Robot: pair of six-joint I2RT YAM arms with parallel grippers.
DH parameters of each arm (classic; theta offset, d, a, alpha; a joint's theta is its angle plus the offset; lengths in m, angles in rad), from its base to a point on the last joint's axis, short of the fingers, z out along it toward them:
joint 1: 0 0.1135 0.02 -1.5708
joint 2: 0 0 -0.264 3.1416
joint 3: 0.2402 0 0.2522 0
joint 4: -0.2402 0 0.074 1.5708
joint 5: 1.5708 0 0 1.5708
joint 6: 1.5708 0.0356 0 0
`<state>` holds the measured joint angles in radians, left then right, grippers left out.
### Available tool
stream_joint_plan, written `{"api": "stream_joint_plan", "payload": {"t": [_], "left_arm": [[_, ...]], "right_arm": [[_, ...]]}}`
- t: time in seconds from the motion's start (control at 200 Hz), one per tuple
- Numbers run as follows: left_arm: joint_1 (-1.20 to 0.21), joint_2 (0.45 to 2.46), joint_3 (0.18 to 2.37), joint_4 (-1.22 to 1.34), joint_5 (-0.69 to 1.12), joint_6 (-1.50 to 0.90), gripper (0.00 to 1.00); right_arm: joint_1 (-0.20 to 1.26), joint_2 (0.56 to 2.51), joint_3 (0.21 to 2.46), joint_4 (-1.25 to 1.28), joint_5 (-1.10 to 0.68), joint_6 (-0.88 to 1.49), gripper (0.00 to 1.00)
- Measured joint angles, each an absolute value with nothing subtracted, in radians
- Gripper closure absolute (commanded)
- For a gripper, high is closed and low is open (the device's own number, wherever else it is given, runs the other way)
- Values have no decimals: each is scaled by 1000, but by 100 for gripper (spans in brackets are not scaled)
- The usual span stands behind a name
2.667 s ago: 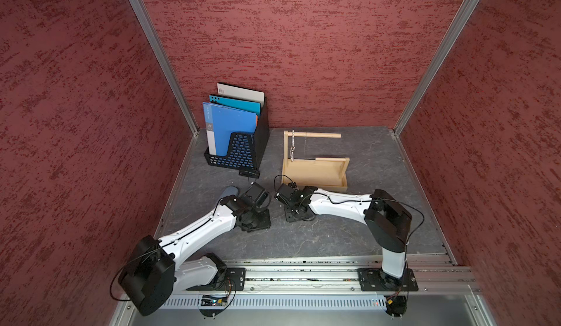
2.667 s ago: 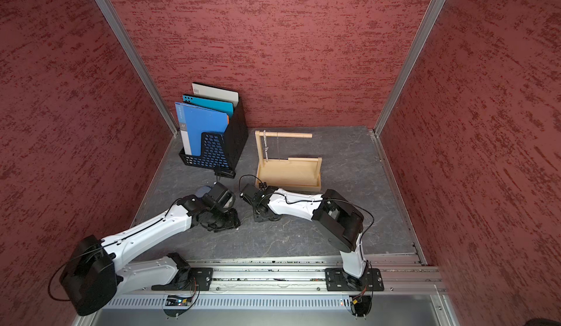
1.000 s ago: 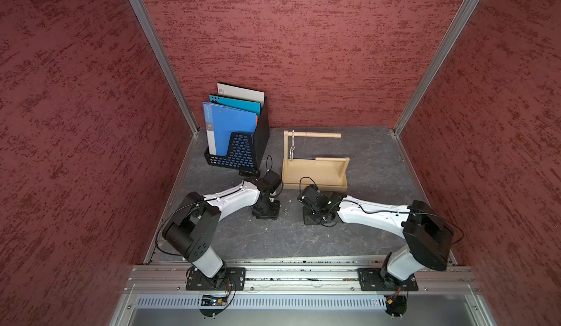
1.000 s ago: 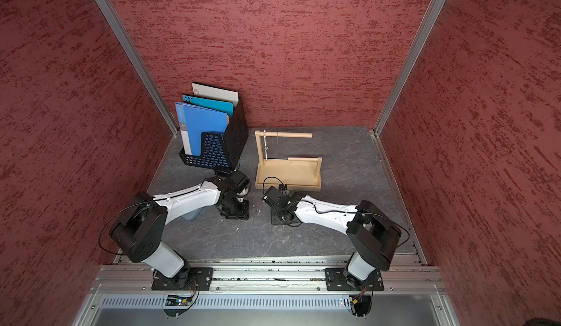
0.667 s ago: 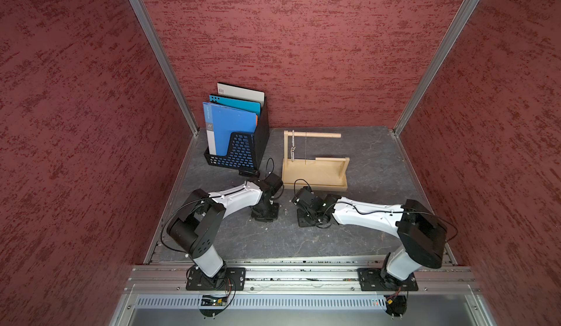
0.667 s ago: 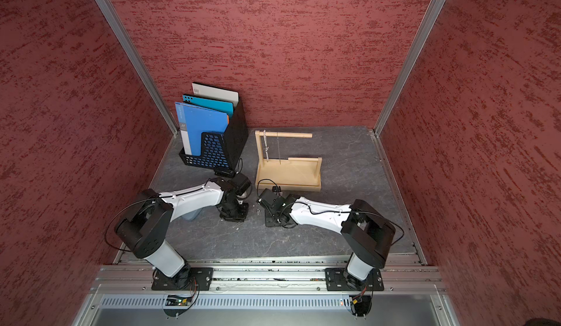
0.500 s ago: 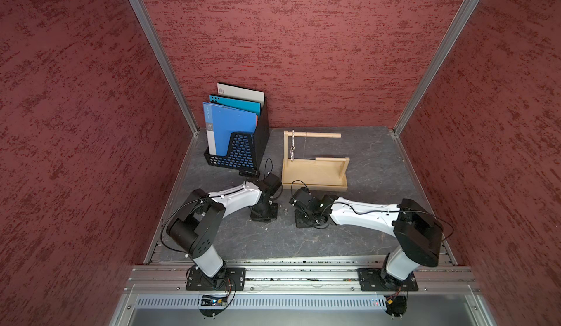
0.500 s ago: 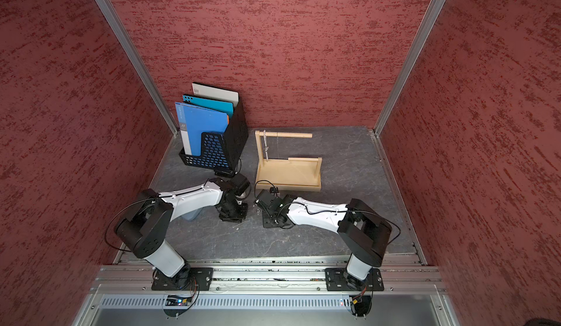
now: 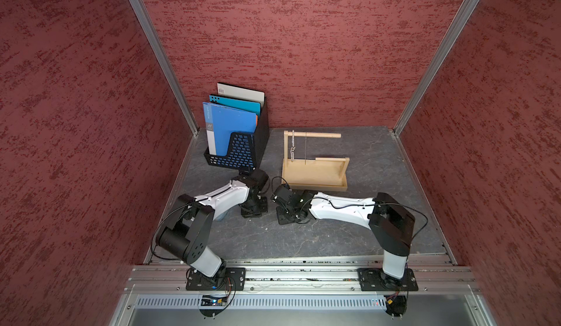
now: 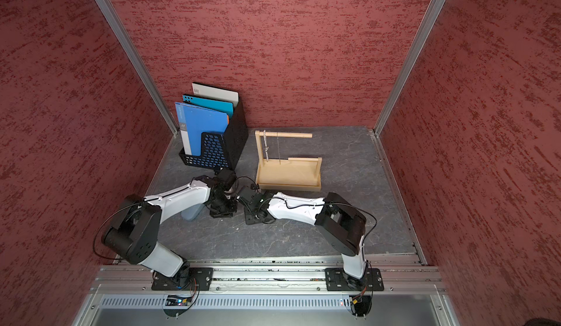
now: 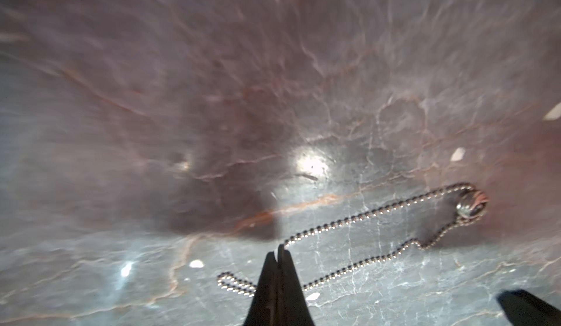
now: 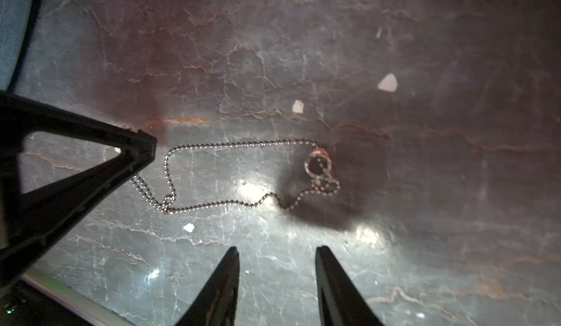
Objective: Hang the necklace on the jewelry display stand
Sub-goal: Move the necklace to the center of the board.
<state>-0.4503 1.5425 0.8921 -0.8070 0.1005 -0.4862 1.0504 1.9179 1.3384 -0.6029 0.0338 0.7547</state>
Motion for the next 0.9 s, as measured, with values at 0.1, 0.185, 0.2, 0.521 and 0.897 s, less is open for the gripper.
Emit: {"api": "stream_joint_plan", "payload": {"t": [0.1,0.185,0.2,0.521,0.897], "left_arm": [[-441,1472,879,-807,84,-501,88],[-432,1423,864,-804,76,-519,83],[-430,1414,861,-804,74,-523,82],[-429,1274,762,-781,99,-616,80],[-533,1227,651,-711,101,-794,80]], "right_arm": [[1050,1978,1411,-638,43,701,53],[1050,2027,1475,-670,53,647,52],[1050,2034,1485,-676,55,638,51],[1048,2127,1641,-781,106,462,58],[1046,2117,1569,-871,123,369,71]]}}
